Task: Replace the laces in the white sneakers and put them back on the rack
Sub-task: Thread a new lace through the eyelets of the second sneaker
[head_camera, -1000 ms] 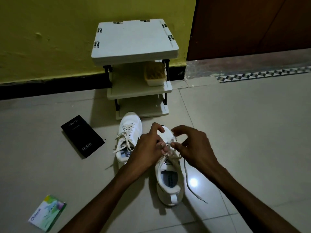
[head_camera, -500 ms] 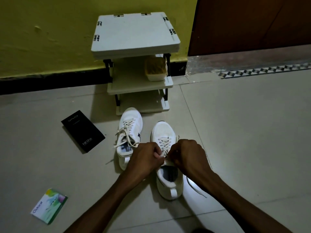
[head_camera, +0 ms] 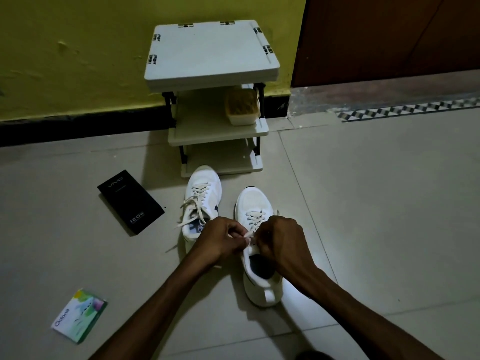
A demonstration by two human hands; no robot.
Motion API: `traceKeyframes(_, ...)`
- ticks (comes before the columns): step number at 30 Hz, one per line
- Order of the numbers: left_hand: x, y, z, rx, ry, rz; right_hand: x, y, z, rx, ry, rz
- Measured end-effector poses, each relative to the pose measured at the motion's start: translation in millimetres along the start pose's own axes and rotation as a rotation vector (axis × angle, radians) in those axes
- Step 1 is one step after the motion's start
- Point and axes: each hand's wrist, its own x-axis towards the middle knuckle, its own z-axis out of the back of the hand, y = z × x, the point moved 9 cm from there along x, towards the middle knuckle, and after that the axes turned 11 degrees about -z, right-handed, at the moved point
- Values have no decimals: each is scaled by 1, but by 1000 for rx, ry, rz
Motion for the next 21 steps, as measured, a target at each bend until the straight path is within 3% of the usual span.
traceKeyframes(12, 1, -16, -2, 204, 64, -20, -5, 8, -20, -62, -52, -35)
traceKeyframes(21, 3, -24, -7, 353, 139, -82, -8, 5, -16, 57, -139, -66)
